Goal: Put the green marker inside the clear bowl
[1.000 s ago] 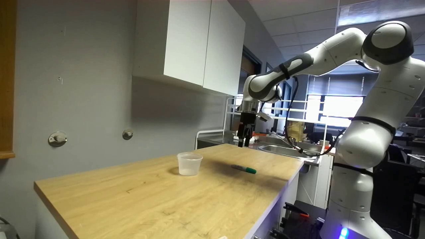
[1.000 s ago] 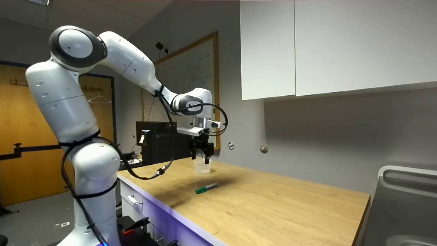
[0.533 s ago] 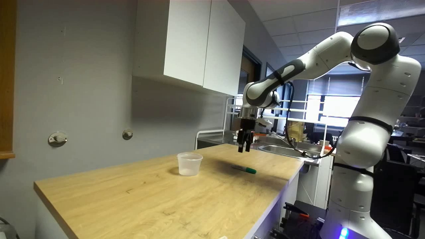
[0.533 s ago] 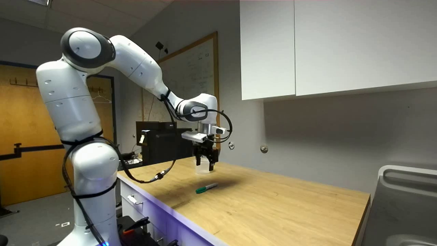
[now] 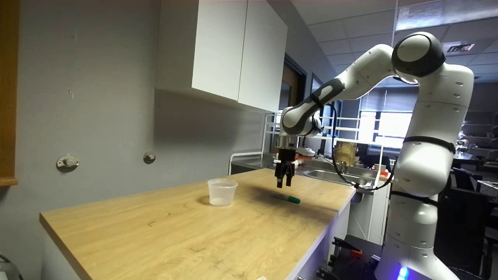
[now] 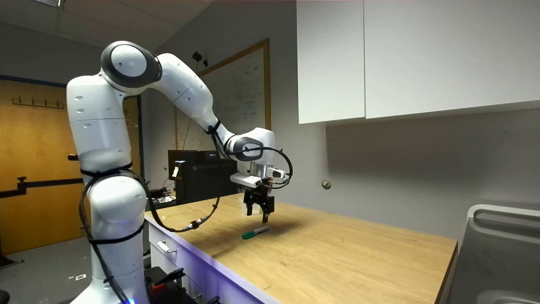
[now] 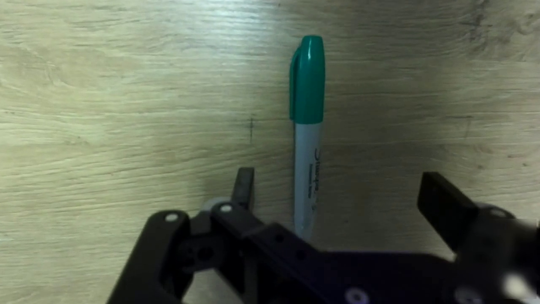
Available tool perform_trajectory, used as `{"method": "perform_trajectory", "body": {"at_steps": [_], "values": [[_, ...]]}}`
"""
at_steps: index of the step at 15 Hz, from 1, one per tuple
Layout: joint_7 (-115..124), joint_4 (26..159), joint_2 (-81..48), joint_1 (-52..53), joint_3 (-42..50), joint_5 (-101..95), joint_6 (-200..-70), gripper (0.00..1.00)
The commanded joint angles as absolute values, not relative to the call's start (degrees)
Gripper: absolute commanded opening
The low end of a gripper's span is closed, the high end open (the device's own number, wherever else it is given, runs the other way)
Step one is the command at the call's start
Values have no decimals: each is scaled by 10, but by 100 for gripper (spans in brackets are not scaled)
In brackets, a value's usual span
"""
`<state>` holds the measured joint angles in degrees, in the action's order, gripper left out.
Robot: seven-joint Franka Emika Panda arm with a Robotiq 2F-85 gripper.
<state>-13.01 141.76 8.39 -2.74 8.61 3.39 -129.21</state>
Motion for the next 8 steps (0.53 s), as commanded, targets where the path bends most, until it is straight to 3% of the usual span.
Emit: {"method": "perform_trajectory", "body": {"at_steps": [1,6,7,8], "values": [[-136,1382,34,-37,83,45,-1286,100],[-133,1358,-3,-47,80,46,-1281,100],[-131,1355,-8,-48,79,45,-1282,75],[-129,1351,-12,-49,79,44,-1282,73]]}}
